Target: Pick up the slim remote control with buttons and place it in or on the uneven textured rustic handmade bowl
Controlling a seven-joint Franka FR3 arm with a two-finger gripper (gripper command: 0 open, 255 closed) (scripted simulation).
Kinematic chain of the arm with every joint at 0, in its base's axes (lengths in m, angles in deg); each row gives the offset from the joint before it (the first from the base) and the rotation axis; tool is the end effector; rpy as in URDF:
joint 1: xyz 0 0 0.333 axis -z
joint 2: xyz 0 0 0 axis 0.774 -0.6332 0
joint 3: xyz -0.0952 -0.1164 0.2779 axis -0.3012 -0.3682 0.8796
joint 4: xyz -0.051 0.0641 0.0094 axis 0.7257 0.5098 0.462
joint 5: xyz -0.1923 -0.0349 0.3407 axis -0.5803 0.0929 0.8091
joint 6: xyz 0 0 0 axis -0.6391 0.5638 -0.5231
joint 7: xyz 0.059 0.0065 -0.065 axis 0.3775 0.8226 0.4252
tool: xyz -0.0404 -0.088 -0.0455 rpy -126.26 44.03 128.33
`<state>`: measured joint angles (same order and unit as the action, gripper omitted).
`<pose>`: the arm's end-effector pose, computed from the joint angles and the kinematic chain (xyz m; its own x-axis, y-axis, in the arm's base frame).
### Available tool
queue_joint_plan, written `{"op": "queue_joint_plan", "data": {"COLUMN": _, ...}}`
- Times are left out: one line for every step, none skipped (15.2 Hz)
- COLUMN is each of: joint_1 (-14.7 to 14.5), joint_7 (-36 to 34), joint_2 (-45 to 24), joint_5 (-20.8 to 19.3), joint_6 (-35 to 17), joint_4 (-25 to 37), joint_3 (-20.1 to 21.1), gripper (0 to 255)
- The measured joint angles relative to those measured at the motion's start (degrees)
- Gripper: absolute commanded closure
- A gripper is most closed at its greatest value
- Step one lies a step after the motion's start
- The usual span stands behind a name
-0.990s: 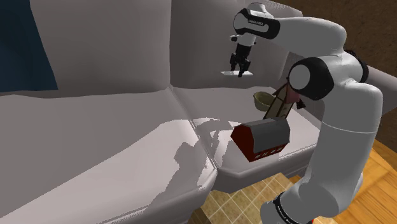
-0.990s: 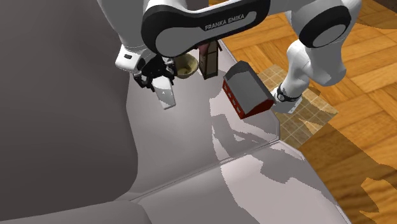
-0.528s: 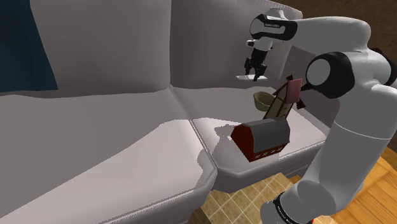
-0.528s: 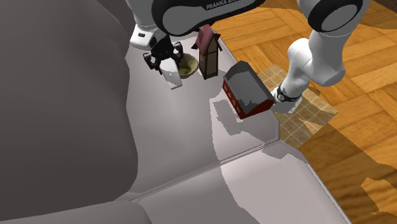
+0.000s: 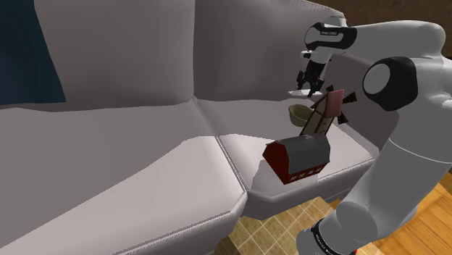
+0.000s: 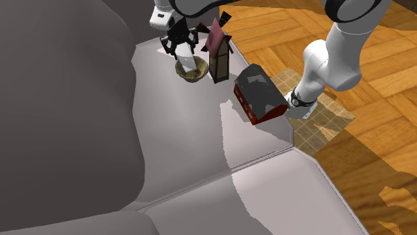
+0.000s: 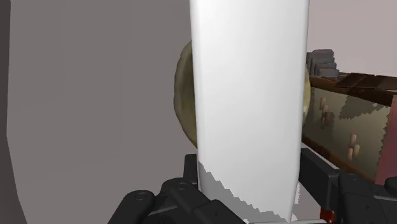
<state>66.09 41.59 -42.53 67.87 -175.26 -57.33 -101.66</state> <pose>0.4899 -0.3837 0.5107 0.2431 0.9699 -0.0174 0.9646 -0.2436 -0.1014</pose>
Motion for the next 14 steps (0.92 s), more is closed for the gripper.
{"op": "queue_joint_plan", "data": {"joint_1": 0.7, "joint_7": 1.2, "joint_2": 0.2, "joint_5": -0.1, "joint_6": 0.2, "joint_4": 0.0, "joint_3": -0.5, "gripper": 255}}
{"op": "queue_joint_plan", "data": {"joint_1": 1.6, "joint_7": 2.5, "joint_2": 0.2, "joint_5": -0.1, "joint_6": 0.0, "joint_4": -0.1, "joint_3": -1.0, "gripper": 255}}
{"op": "queue_joint_plan", "data": {"joint_1": 1.9, "joint_7": 3.2, "joint_2": 0.7, "joint_5": -0.3, "joint_6": -0.6, "joint_4": -1.1, "joint_3": -1.3, "gripper": 255}}
{"op": "queue_joint_plan", "data": {"joint_1": 2.0, "joint_7": 3.4, "joint_2": 0.8, "joint_5": -0.3, "joint_6": -1.1, "joint_4": -1.7, "joint_3": -1.4, "gripper": 255}}
{"op": "queue_joint_plan", "data": {"joint_1": 2.1, "joint_7": 3.6, "joint_2": 0.8, "joint_5": -0.3, "joint_6": -2.0, "joint_4": -2.7, "joint_3": -1.4, "gripper": 255}}
{"op": "queue_joint_plan", "data": {"joint_1": 2.1, "joint_7": 3.7, "joint_2": 0.8, "joint_5": -0.3, "joint_6": -2.6, "joint_4": -3.2, "joint_3": -1.4, "gripper": 255}}
{"op": "queue_joint_plan", "data": {"joint_1": 2.2, "joint_7": 3.7, "joint_2": 0.6, "joint_5": -0.2, "joint_6": -3.3, "joint_4": -3.8, "joint_3": -1.4, "gripper": 255}}
{"op": "queue_joint_plan", "data": {"joint_1": 2.1, "joint_7": 3.7, "joint_2": 0.6, "joint_5": -0.2, "joint_6": -4.1, "joint_4": -4.7, "joint_3": -1.4, "gripper": 255}}
{"op": "queue_joint_plan", "data": {"joint_1": 2.0, "joint_7": 3.6, "joint_2": 0.7, "joint_5": -0.2, "joint_6": -4.9, "joint_4": -5.5, "joint_3": -1.3, "gripper": 255}}
{"op": "queue_joint_plan", "data": {"joint_1": 2.1, "joint_7": 3.7, "joint_2": 0.6, "joint_5": -0.2, "joint_6": -5.5, "joint_4": -6.0, "joint_3": -1.3, "gripper": 255}}
{"op": "queue_joint_plan", "data": {"joint_1": 2.0, "joint_7": 3.7, "joint_2": 0.6, "joint_5": -0.2, "joint_6": -6.4, "joint_4": -6.9, "joint_3": -1.3, "gripper": 255}}
{"op": "queue_joint_plan", "data": {"joint_1": 2.0, "joint_7": 3.7, "joint_2": 0.4, "joint_5": -0.1, "joint_6": -7.2, "joint_4": -7.6, "joint_3": -1.3, "gripper": 255}}
{"op": "queue_joint_plan", "data": {"joint_1": 2.0, "joint_7": 3.7, "joint_2": 0.2, "joint_5": 0.0, "joint_6": -7.9, "joint_4": -8.1, "joint_3": -1.2, "gripper": 255}}
{"op": "queue_joint_plan", "data": {"joint_1": 2.0, "joint_7": 3.7, "joint_2": 0.1, "joint_5": 0.1, "joint_6": -8.6, "joint_4": -8.6, "joint_3": -1.2, "gripper": 255}}
